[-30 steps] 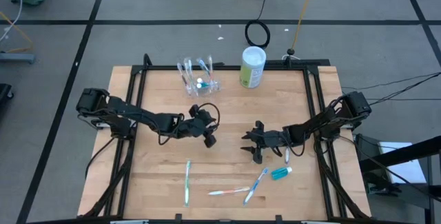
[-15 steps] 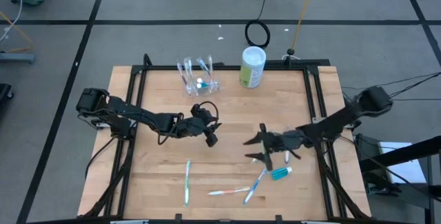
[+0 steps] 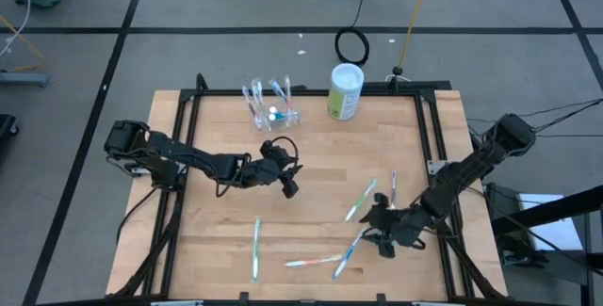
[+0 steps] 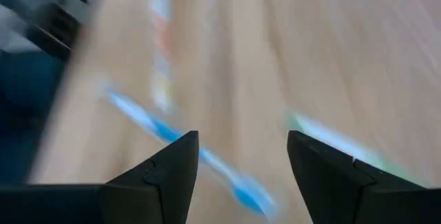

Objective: Pick & Place toothbrushing station
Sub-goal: Put the purple toothbrush into the transparent organizer

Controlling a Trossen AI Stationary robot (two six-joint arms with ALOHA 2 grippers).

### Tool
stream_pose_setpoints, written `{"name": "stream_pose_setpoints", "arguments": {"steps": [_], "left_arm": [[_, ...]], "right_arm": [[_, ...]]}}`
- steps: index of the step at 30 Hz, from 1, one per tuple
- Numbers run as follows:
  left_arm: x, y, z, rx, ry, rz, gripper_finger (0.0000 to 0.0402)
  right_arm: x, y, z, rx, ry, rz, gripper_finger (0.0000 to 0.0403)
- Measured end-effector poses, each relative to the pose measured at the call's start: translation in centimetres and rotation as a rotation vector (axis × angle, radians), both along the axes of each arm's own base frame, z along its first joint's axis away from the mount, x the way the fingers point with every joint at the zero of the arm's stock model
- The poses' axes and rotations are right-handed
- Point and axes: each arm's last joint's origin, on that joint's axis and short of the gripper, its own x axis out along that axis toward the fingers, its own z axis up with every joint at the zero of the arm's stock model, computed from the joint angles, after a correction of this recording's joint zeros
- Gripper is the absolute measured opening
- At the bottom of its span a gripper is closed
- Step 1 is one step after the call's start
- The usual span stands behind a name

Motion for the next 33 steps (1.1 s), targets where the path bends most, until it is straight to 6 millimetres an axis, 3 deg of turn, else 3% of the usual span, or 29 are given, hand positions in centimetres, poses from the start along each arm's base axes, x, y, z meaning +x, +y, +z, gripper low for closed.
{"name": "stream_pose_setpoints", "arguments": {"steps": [8, 16, 22, 28, 33], "left_arm": [[0.0, 0.0, 0.0, 0.000, -0.001, 0.000, 0.0124], [0.0, 0.0, 0.0, -0.001, -0.001, 0.000, 0.0124], [0.0, 0.0, 0.0, -0.003, -0.002, 0.001, 0.0124], [0.0, 0.0, 0.0, -0.003, -0.002, 0.001, 0.0124], [0.0, 0.0, 0.0, -0.003, -0.002, 0.001, 0.0124]], "right_arm": [[-3.4, -3.5, -0.7, -0.015, 0.351, -0.354, 0.0215], [-5.3, -7.7, -0.9, -0.131, 0.368, -0.781, 0.0215], [-6.0, -9.7, -3.0, -0.119, 0.437, -0.915, 0.0215], [-5.8, -10.6, -4.7, -0.063, 0.415, -0.906, 0.0213], [-5.8, -10.9, -5.2, -0.039, 0.432, -0.879, 0.0176]]}}
